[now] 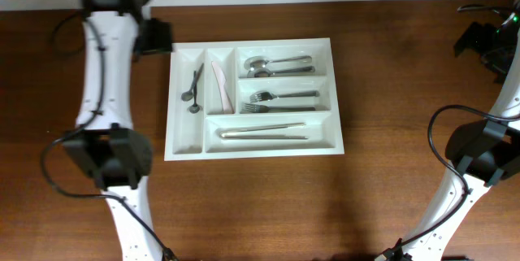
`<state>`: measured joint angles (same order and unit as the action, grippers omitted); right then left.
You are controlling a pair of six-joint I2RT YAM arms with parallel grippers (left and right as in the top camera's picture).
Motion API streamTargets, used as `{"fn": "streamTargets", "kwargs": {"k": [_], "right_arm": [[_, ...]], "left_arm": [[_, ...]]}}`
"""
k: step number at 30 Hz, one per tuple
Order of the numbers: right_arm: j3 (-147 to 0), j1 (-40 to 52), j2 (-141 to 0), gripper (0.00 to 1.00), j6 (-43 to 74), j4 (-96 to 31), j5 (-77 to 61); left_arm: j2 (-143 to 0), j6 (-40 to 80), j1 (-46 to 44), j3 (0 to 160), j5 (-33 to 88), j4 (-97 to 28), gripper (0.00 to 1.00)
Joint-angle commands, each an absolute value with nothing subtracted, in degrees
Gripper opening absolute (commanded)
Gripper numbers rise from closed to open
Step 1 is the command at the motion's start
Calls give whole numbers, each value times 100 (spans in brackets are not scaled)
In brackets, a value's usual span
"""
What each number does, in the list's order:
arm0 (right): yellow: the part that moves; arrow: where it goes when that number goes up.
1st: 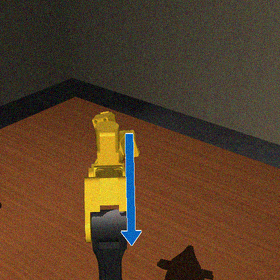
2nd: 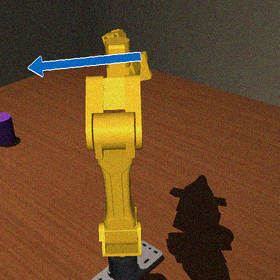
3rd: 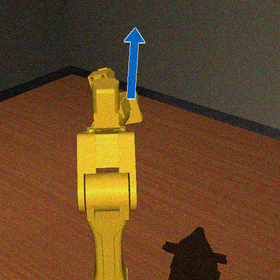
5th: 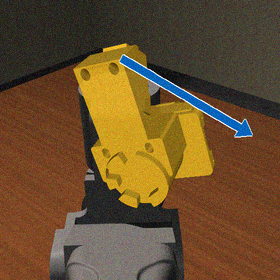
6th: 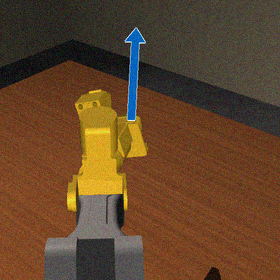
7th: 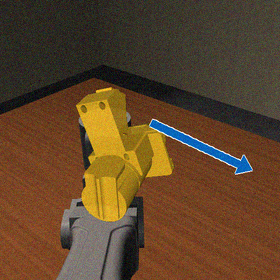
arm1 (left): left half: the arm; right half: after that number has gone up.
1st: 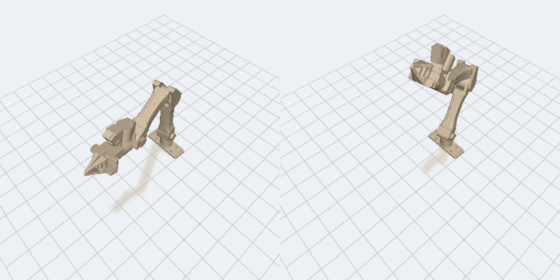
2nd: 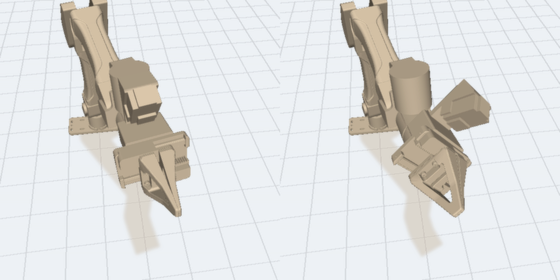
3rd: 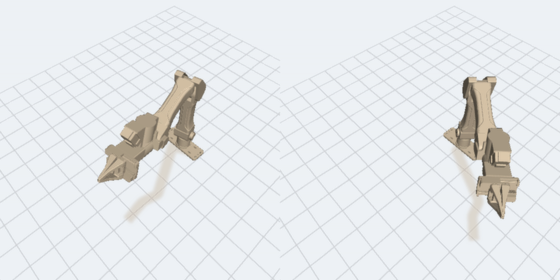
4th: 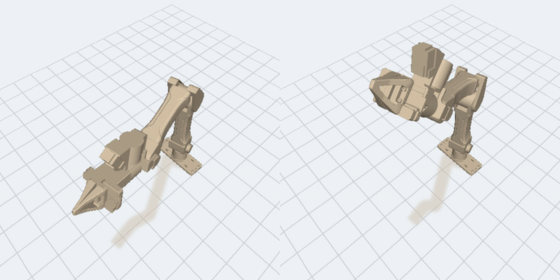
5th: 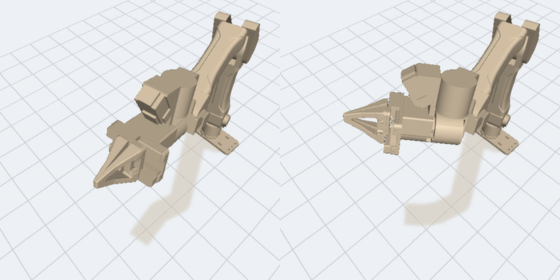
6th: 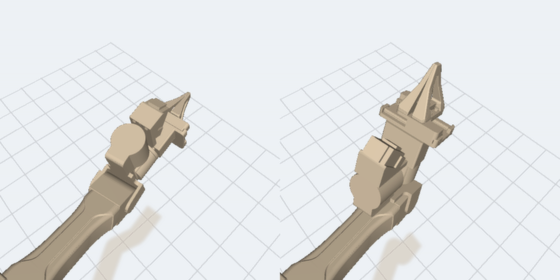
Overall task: Pack container
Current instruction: 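Lower the spoon into the left compartment, open and withdraw the left gripper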
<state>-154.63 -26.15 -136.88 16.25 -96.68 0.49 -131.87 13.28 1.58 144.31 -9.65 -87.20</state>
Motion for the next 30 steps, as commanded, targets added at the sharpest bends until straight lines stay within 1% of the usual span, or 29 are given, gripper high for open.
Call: {"fn": "streamTargets", "kwargs": {"k": [1, 7, 30], "right_arm": [[-15548, -2589, -13526, 99, 1608, -9668, 45], [-15548, -2589, -13526, 99, 1608, -9668, 45], [-15548, -2589, -13526, 99, 1608, -9668, 45]], "left_arm": [[-13037, 2526, 770, 14503, -851, -8794, 99], [-13037, 2523, 1184, 14503, -775, -8969, 99], [-13037, 2526, 1179, 14501, -775, -9074, 99]]}}
